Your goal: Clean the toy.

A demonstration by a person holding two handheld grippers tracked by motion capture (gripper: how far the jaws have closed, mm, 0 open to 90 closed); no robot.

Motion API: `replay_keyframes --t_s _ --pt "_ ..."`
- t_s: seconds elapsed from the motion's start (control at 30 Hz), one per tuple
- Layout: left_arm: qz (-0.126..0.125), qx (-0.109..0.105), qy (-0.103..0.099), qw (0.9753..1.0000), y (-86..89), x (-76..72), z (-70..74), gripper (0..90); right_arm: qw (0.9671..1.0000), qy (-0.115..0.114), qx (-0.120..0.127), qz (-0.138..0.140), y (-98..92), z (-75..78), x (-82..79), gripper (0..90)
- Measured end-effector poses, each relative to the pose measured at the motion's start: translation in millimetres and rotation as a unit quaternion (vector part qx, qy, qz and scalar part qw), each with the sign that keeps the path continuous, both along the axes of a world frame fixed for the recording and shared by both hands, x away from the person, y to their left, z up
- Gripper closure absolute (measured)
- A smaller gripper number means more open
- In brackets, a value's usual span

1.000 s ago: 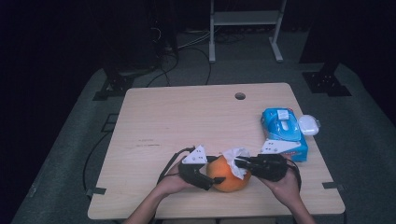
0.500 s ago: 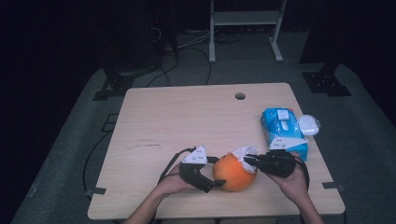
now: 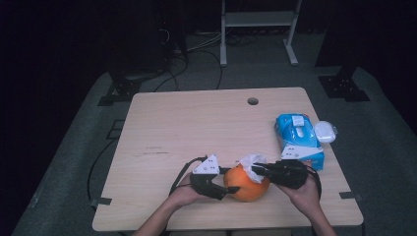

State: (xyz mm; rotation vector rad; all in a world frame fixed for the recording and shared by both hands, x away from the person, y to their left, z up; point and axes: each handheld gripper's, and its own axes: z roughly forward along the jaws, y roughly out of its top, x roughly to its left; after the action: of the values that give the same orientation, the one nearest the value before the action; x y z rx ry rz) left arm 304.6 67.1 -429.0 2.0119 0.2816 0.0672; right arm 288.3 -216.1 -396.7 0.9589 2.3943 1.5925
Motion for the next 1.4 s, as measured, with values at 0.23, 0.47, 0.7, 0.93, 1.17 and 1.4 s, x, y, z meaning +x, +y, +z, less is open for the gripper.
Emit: replay_keyframes --t_s 0.23,0.47,0.7,0.93,1.17,1.4 --pt "0.006 -0.027 0.003 0.9996 12.8 2.5 13.4 38.8 0.9993 -0.024 0.015 0.023 14.5 14.0 -12.3 81.9" --pt "0.023 -0.027 -0.001 0.9994 8.3 3.2 8.8 26.8 0.9999 -0.003 -0.001 0.013 12.5 -3.3 -4.4 81.9" --pt "0.007 -0.022 0.012 0.9997 4.2 5.0 1.7 17.6 0.9999 0.004 0.004 -0.01 4.7 -10.0 2.1 81.7" --pt "0.014 -0.006 0.007 0.9999 -2.9 6.4 -8.1 9.3 0.9994 0.009 0.009 -0.032 -1.8 -13.1 5.4 81.6" --pt "0.022 -0.015 -0.005 0.9996 6.2 3.7 3.8 32.5 0.9987 -0.007 0.049 -0.01 2.1 3.5 -4.0 81.9" --pt "0.027 -0.014 -0.009 0.9995 14.0 4.1 11.6 34.3 0.9996 -0.019 0.021 -0.007 11.5 3.7 -5.5 81.6"
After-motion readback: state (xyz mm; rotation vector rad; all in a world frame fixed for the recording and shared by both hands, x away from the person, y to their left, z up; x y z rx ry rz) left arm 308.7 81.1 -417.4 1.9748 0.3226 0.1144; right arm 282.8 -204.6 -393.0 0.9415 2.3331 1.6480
